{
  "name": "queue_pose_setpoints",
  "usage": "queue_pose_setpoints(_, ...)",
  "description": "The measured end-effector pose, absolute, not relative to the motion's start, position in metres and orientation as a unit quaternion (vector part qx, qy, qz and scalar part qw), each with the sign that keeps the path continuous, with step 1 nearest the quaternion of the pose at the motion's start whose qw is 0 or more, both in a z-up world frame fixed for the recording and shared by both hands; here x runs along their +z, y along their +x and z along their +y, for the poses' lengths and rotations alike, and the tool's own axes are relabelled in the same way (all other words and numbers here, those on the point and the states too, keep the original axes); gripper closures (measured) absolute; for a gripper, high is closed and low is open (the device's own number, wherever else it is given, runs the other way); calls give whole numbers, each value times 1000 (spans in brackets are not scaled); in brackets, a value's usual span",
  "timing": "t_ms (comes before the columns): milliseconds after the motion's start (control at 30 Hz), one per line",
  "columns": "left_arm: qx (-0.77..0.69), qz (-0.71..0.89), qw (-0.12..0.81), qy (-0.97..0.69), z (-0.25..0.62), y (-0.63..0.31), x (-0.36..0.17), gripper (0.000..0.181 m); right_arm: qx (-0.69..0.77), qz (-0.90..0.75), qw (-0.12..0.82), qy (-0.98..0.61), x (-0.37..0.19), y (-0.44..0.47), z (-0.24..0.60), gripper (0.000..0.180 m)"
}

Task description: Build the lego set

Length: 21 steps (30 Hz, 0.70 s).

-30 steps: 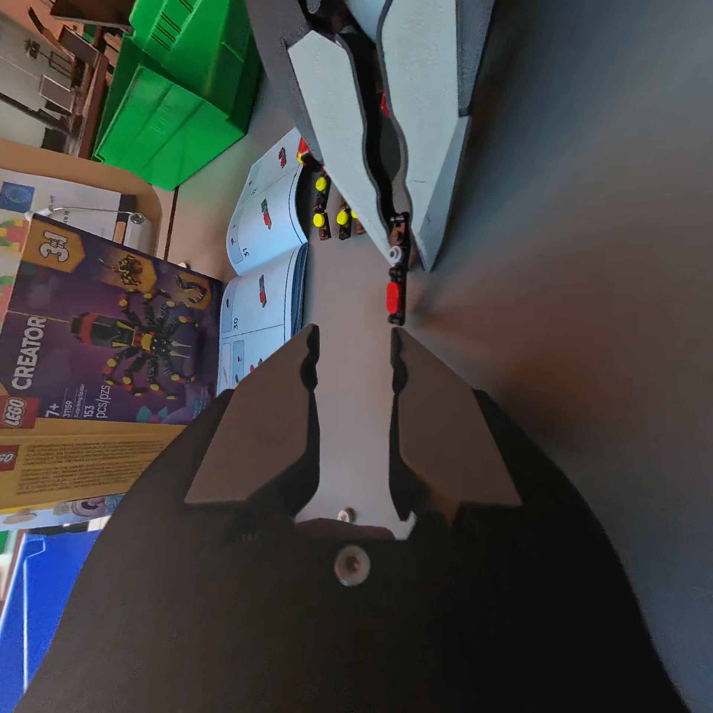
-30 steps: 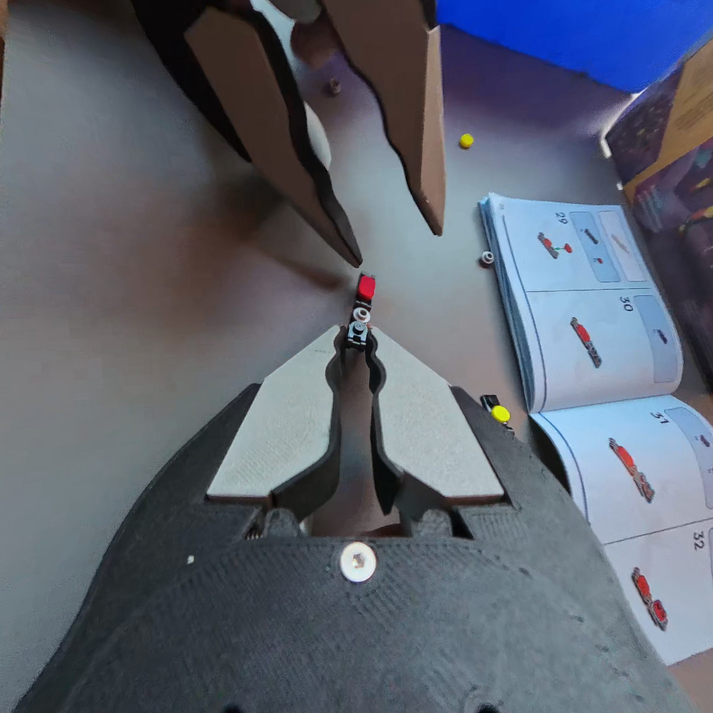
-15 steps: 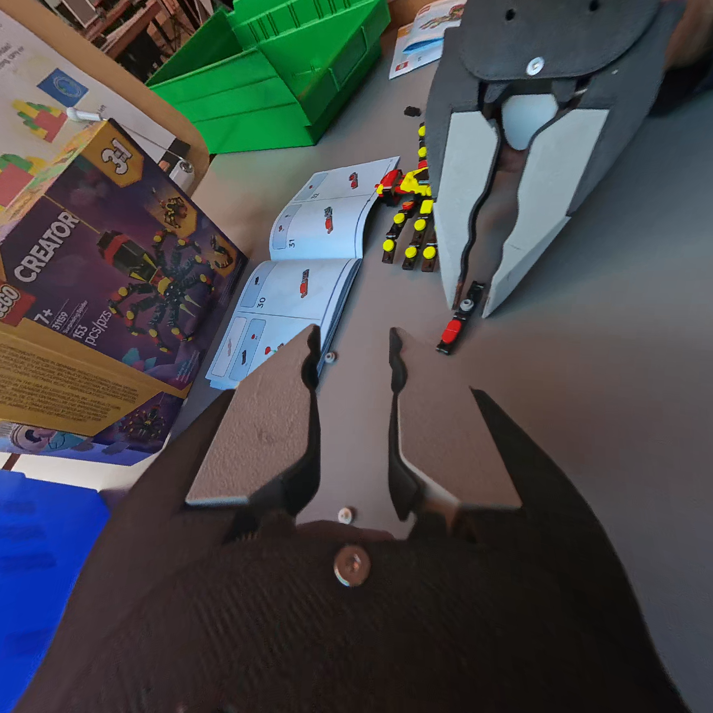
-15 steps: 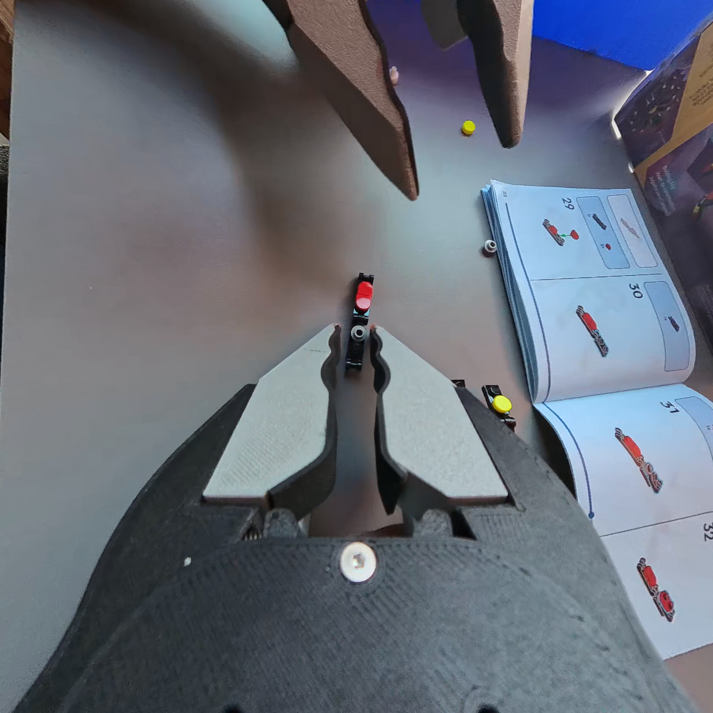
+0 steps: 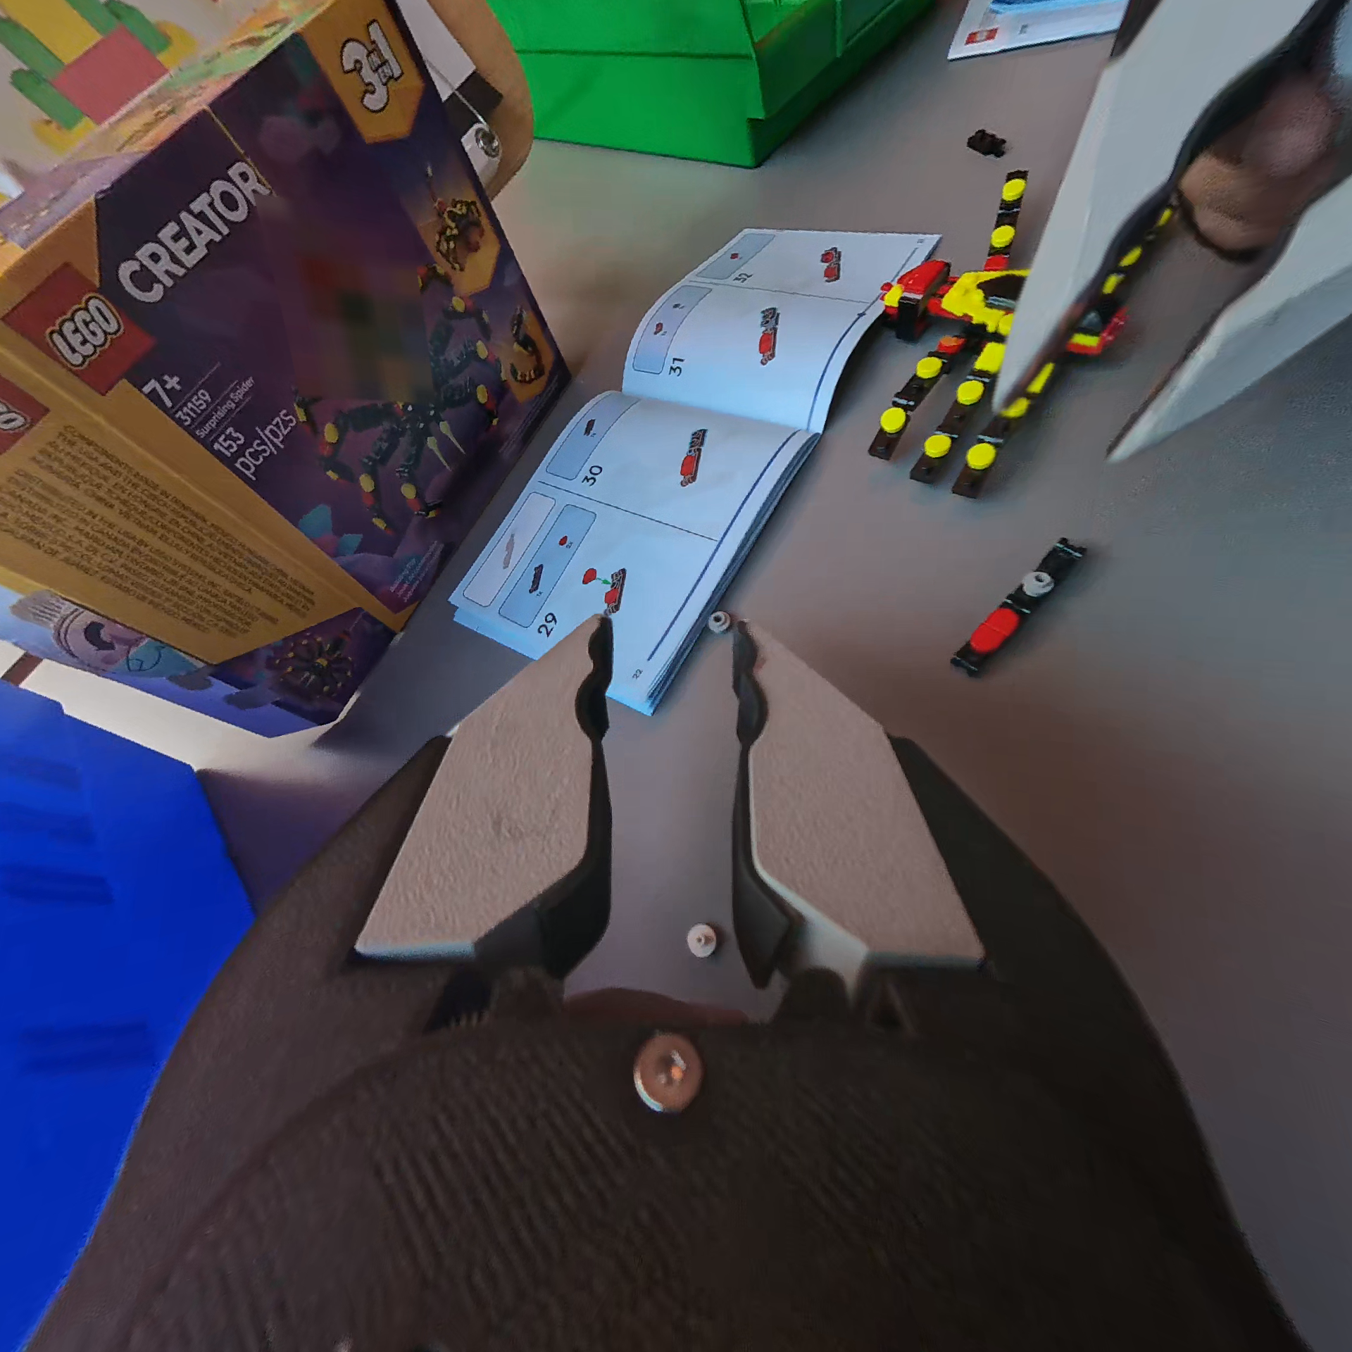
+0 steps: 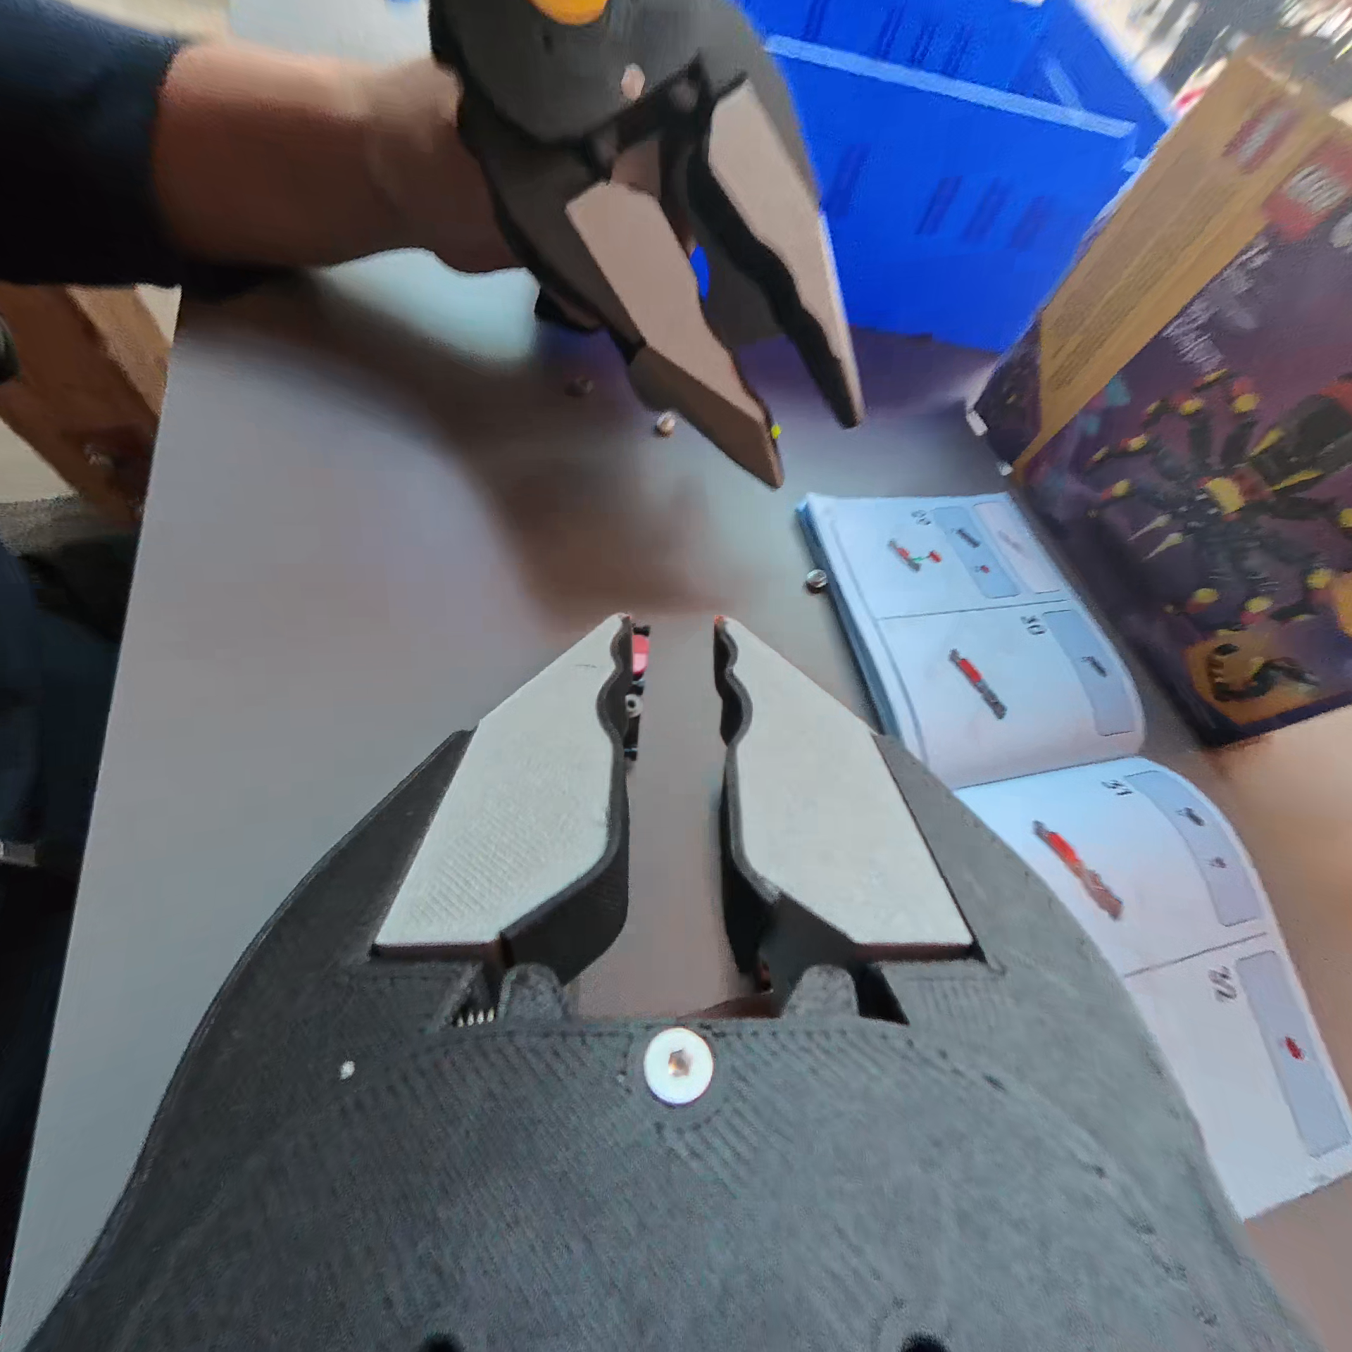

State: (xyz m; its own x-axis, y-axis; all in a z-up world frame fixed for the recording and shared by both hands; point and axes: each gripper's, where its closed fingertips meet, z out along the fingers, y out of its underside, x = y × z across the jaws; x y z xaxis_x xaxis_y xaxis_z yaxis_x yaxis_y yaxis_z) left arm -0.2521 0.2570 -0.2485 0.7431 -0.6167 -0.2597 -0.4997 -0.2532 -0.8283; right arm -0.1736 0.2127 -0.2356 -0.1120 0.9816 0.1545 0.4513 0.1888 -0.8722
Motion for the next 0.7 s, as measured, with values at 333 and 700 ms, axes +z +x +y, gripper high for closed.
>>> queue_pose_setpoints(333, -94, 335, 492, -798, 256, -250, -248, 151, 331, -477, 617, -532, -139, -98, 305, 164)
queue_pose_setpoints(700, -105, 330, 488, -801, 254, -245, -248, 152, 306, -369, 669, -568, -121, -29, 360, 148)
